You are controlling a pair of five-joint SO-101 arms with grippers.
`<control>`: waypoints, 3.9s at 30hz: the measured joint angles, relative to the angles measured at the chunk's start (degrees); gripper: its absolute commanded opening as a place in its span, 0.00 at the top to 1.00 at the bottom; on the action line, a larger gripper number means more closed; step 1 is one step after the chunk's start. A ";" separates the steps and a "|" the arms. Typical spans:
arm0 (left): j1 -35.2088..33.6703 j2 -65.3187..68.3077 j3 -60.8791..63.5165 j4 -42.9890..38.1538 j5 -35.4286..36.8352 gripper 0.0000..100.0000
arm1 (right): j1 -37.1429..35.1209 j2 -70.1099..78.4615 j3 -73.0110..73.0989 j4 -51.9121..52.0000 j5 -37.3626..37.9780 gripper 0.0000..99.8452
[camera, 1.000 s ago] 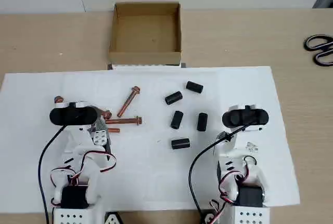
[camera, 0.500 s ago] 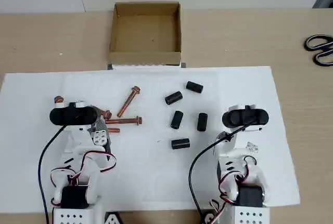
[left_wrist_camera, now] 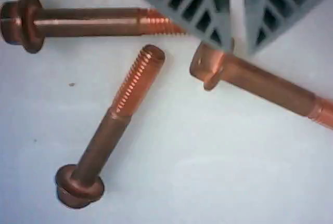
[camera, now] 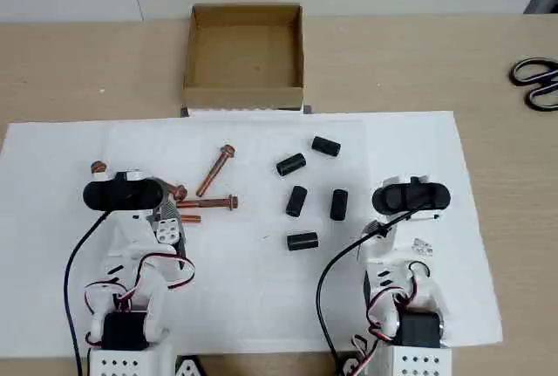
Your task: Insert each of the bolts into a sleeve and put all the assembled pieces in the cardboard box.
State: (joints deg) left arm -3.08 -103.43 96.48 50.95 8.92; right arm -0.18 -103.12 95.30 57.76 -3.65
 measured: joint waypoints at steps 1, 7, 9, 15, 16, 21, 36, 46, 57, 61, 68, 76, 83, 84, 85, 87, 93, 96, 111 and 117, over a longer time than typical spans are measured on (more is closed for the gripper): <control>0.00 0.00 0.00 0.00 0.00 0.99 | 0.00 0.00 0.00 0.00 0.00 1.00; 0.00 0.00 0.00 0.00 0.00 0.99 | 0.00 0.00 0.00 0.00 0.00 1.00; 0.00 0.00 0.00 0.00 0.00 0.99 | 0.00 0.00 0.00 0.00 0.00 1.00; 0.00 0.00 0.00 0.00 0.00 0.99 | 0.00 0.00 0.00 0.00 0.00 1.00; 0.00 0.00 0.00 0.00 0.00 0.99 | 0.00 0.00 0.00 0.00 0.00 1.00; 0.00 0.00 0.00 0.00 0.00 0.99 | 0.00 0.00 0.00 0.00 0.00 1.00; 0.00 0.00 0.00 0.00 0.00 0.99 | 0.00 0.00 0.00 0.00 0.00 1.00; 0.00 0.00 0.00 0.00 0.00 0.99 | 0.00 0.00 0.00 0.00 0.00 1.00; 0.00 0.00 0.00 0.00 0.00 0.99 | 0.00 0.00 0.00 0.00 0.00 1.00; 0.00 0.00 0.00 0.00 0.00 0.99 | 0.00 0.00 0.00 0.00 0.00 1.00; 0.00 0.00 0.00 0.00 0.00 0.99 | 0.00 0.00 0.00 0.00 0.00 1.00; 1.85 0.00 0.00 0.00 -0.18 0.99 | 0.00 0.00 0.09 -1.32 0.00 1.00; 1.32 0.00 -11.34 9.05 -0.09 0.99 | 0.26 0.00 -8.09 -1.41 0.00 1.00; 1.32 0.18 -13.27 10.46 -0.09 0.99 | 0.18 0.09 -10.20 -1.41 0.00 1.00; 1.32 0.70 -15.03 11.60 -0.09 0.99 | -0.09 0.44 -12.31 -1.41 0.00 1.00; 1.32 3.96 -18.81 12.75 -0.09 0.99 | -0.26 2.64 -16.09 -1.41 0.00 1.00; 0.88 22.33 -33.85 13.10 -0.09 0.99 | -0.35 21.54 -29.63 0.79 -3.16 1.00; 0.88 34.55 -43.25 15.65 -0.09 0.99 | -0.18 33.67 -39.82 3.25 -5.80 1.00; -9.85 77.01 -68.92 20.48 -0.09 0.99 | -0.09 79.03 -81.49 31.74 5.36 1.00; -12.57 85.89 -68.92 21.71 -0.09 0.99 | -0.26 93.71 -88.79 35.87 14.59 1.00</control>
State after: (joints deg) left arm -15.65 -17.54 27.56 72.66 8.84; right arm -0.44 -9.41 6.51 93.63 10.95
